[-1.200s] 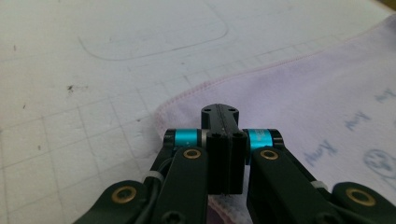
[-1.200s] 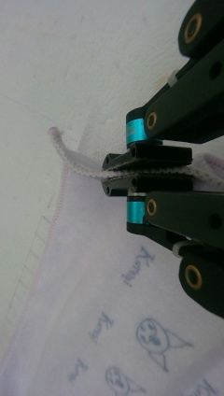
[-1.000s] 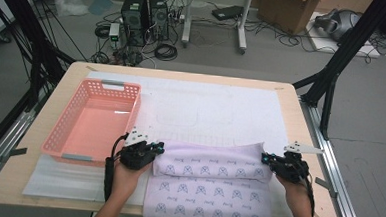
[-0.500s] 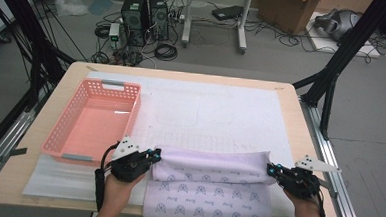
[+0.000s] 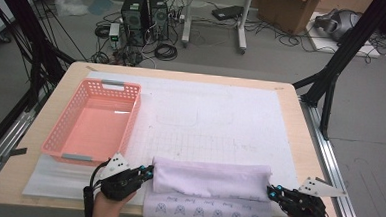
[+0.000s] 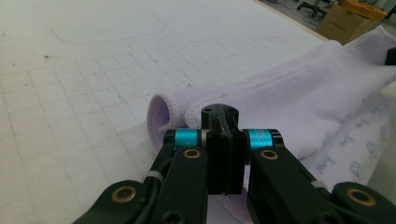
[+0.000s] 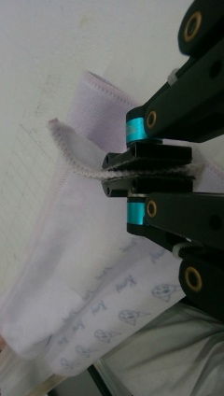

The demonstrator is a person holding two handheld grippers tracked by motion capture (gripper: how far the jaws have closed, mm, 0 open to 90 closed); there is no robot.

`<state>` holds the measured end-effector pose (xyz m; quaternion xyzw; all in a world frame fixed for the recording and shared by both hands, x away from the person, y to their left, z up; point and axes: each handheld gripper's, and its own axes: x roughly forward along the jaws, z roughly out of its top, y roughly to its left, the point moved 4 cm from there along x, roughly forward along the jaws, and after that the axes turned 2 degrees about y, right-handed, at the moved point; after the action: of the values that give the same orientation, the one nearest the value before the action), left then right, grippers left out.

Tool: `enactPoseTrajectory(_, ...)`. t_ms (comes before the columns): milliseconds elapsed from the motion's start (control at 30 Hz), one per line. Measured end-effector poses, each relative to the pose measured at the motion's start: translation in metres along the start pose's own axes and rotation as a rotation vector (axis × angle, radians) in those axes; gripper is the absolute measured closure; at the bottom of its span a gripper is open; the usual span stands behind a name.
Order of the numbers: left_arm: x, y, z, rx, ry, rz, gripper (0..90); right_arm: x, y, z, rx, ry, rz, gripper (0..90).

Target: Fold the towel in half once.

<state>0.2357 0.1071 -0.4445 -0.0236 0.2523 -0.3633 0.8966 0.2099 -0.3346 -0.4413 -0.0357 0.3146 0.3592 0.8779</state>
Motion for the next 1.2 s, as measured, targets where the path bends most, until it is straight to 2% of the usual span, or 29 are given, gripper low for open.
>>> enactPoseTrajectory(33, 0.001, -0.002, 0.001, 0.014, 0.0, 0.0, 89.0, 0.001, 0.0, 0.0, 0.006, 0.009, 0.023, 82.0)
enactPoseTrajectory(67, 0.003, -0.004, 0.002, 0.023, -0.002, 0.0, 84.6, 0.004, 0.0, -0.002, 0.003, 0.032, 0.057, 78.9)
enactPoseTrajectory(133, 0.006, -0.005, 0.003, 0.014, -0.004, -0.009, 65.7, 0.007, 0.001, -0.005, 0.0, 0.089, 0.079, 70.9)
enactPoseTrajectory(167, 0.009, -0.006, 0.003, 0.007, 0.001, -0.01, 56.1, 0.008, -0.001, -0.005, -0.003, 0.093, 0.064, 63.8)
enactPoseTrajectory(200, 0.012, -0.006, 0.004, 0.008, 0.006, -0.009, 50.7, 0.006, -0.004, -0.003, 0.023, 0.068, 0.022, 54.0)
enactPoseTrajectory(233, 0.018, -0.007, 0.006, 0.01, 0.018, -0.008, 46.9, 0.004, -0.007, 0.002, 0.06, 0.018, -0.007, 49.4)
enactPoseTrajectory(267, 0.023, -0.007, 0.007, 0.02, 0.031, -0.007, 47.0, 0.002, -0.008, 0.01, 0.08, -0.037, -0.025, 51.1)
enactPoseTrajectory(333, 0.03, -0.007, 0.007, 0.031, 0.057, 0.01, 53.3, 0.005, -0.007, 0.02, 0.049, -0.059, -0.063, 56.8)
enactPoseTrajectory(400, 0.035, -0.007, 0.005, 0.048, 0.072, 0.044, 66.6, 0.013, -0.006, 0.022, 0.041, -0.032, -0.1, 63.4)
enactPoseTrajectory(467, 0.035, -0.008, 0.006, 0.063, 0.067, 0.063, 81.4, 0.022, -0.007, 0.02, 0.03, 0.017, -0.148, 65.8)
enactPoseTrajectory(533, 0.033, -0.009, 0.007, 0.059, 0.057, 0.051, 85.0, 0.026, -0.009, 0.017, 0.027, 0.044, -0.174, 66.7)
enactPoseTrajectory(600, 0.032, -0.009, 0.008, 0.059, 0.047, 0.05, 85.8, 0.028, -0.011, 0.017, 0.042, 0.053, -0.173, 69.4)
enactPoseTrajectory(633, 0.032, -0.009, 0.008, 0.057, 0.041, 0.042, 85.9, 0.028, -0.012, 0.016, 0.044, 0.055, -0.173, 74.5)
enactPoseTrajectory(667, 0.031, -0.01, 0.009, 0.056, 0.034, 0.035, 85.8, 0.027, -0.011, 0.016, 0.041, 0.057, -0.165, 84.6)
enactPoseTrajectory(700, 0.029, -0.011, 0.009, 0.05, 0.022, 0.017, 85.8, 0.026, -0.01, 0.016, 0.03, 0.056, -0.157, 86.5)
enactPoseTrajectory(767, 0.024, -0.013, 0.01, 0.049, 0.013, 0.0, 85.5, 0.022, -0.007, 0.017, 0.027, 0.039, -0.138, 86.7)
enactPoseTrajectory(900, 0.013, -0.015, 0.008, 0.048, 0.001, -0.016, 85.5, 0.006, -0.001, 0.013, 0.052, 0.001, -0.131, 87.1)
enactPoseTrajectory(1067, -0.01, -0.021, 0.003, 0.051, -0.015, -0.049, 85.5, -0.013, 0.013, 0.002, 0.043, 0.004, -0.111, 87.3)
enactPoseTrajectory(1200, -0.026, -0.025, -0.009, 0.07, 0.009, -0.077, 83.3, -0.027, 0.028, -0.013, 0.014, 0.015, -0.083, 87.2)
